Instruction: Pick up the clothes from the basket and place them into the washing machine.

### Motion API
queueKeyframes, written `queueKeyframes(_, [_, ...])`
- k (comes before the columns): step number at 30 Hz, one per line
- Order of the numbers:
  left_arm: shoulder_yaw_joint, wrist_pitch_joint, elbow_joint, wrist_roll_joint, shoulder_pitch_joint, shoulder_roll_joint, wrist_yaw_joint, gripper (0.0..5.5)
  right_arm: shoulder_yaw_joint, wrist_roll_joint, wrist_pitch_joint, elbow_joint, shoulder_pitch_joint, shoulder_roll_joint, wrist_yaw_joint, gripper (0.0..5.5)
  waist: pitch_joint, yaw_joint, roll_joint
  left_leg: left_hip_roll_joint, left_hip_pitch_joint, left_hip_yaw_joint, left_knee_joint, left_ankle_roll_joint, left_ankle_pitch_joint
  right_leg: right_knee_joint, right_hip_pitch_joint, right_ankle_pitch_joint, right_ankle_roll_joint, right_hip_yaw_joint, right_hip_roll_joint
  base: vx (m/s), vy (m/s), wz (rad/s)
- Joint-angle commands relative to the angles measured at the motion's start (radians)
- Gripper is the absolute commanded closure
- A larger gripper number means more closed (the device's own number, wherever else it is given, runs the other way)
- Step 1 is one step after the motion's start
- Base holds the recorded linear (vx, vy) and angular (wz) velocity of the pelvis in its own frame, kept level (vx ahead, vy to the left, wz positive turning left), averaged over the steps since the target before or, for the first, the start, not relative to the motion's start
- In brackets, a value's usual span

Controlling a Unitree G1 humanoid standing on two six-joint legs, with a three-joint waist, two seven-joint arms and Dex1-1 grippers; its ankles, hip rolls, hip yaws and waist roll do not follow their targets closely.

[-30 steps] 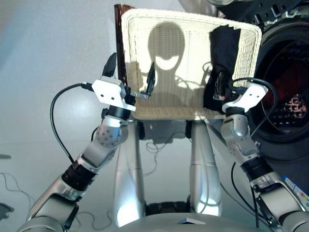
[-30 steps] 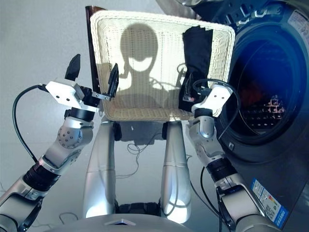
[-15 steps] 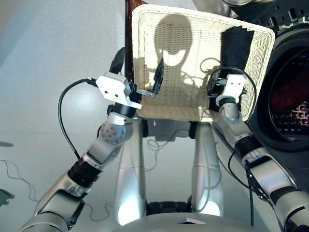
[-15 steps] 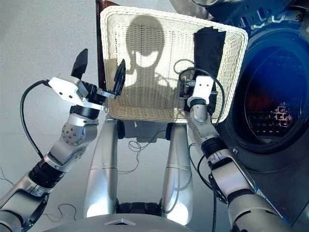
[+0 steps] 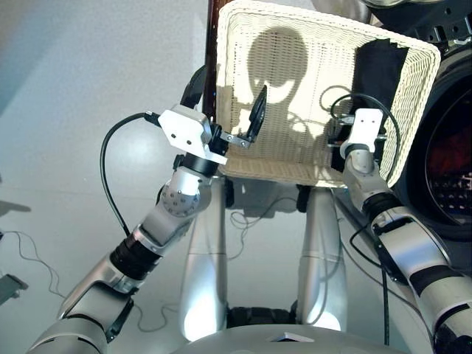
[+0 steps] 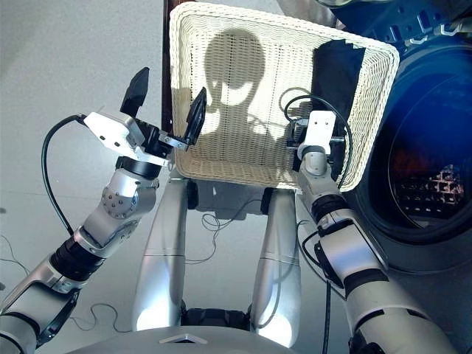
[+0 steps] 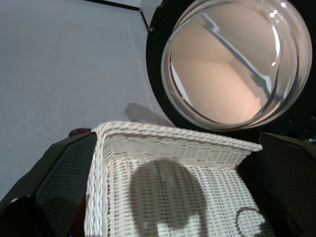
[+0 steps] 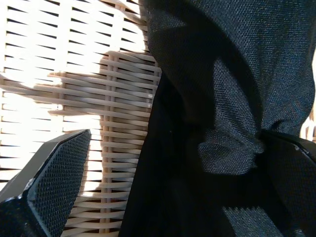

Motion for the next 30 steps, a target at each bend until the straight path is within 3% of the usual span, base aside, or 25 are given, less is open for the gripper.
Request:
queueKeyframes(1, [-0.018,-0.052,-0.114,0.016,-0.011,-0.041,-0.007,0.00,-0.053,0.089,0.078,0.097,-0.035,-0.070,-0.031,0.00,-0.013,0.029,0.128,0.008,-0.019,0.037,0.149,-0.018,-0.134,-0.029,-0.085,0.075,-0.025,-0.022,0.003,0.000,0.000,0.000])
queueKeyframes(12, [-0.020,-0.041,-0.105,0.013,-0.029,-0.031,0.018,0.00,-0.068,0.116,0.112,0.164,-0.075,-0.055,-0.051,0.00,-0.013,0.023,0.125,0.010,-0.013,0.042,0.134,-0.018,-0.133,-0.039,-0.087,0.079,-0.028,-0.022,0.007,-0.001,0.000,-0.052])
queueKeyframes(13, [-0.020,-0.039,-0.104,0.011,-0.029,-0.030,0.017,0.00,-0.069,0.123,0.111,0.164,-0.078,-0.054,-0.051,0.43,-0.013,0.023,0.125,0.010,-0.011,0.042,0.131,-0.018,-0.132,-0.043,-0.084,0.080,-0.029,-0.021,0.008,0.000,0.000,0.000])
queueKeyframes(14, [-0.019,-0.039,-0.105,0.010,-0.029,-0.030,0.018,0.00,-0.068,0.126,0.111,0.161,-0.079,-0.053,-0.048,3.62,-0.013,0.023,0.123,0.010,-0.009,0.043,0.129,-0.018,-0.132,-0.046,-0.083,0.082,-0.029,-0.020,0.008,0.000,0.000,0.000])
queueKeyframes(15, [-0.016,-0.040,-0.106,0.008,-0.028,-0.030,0.018,0.00,-0.069,0.130,0.109,0.158,-0.075,-0.053,-0.047,5.39,-0.013,0.020,0.122,0.011,-0.007,0.044,0.126,-0.018,-0.130,-0.050,-0.082,0.083,-0.029,-0.021,0.007,-0.004,-0.005,0.202])
queueKeyframes(19, [-0.013,-0.041,-0.107,0.003,-0.025,-0.029,0.016,0.00,-0.065,0.133,0.102,0.143,-0.068,-0.048,-0.039,5.50,-0.013,0.017,0.118,0.012,-0.003,0.044,0.121,-0.018,-0.128,-0.056,-0.076,0.086,-0.029,-0.020,0.009,-0.004,-0.004,0.207])
queueKeyframes(24, [0.003,-0.038,-0.112,0.009,-0.011,-0.029,0.023,0.00,-0.060,0.142,0.046,0.041,-0.031,-0.027,-0.060,5.50,-0.013,0.005,0.104,0.015,0.007,0.046,0.112,-0.019,-0.124,-0.069,-0.064,0.088,-0.030,-0.019,0.011,0.000,0.000,0.000])
queueKeyframes(30, [0.048,-0.040,-0.119,0.037,0.023,-0.007,0.047,0.00,-0.045,0.112,-0.058,-0.330,0.126,-0.006,-0.103,5.50,-0.013,-0.028,0.070,0.019,0.025,0.052,0.082,-0.018,-0.112,-0.092,-0.052,0.098,-0.029,-0.017,0.015,0.000,0.000,0.000])
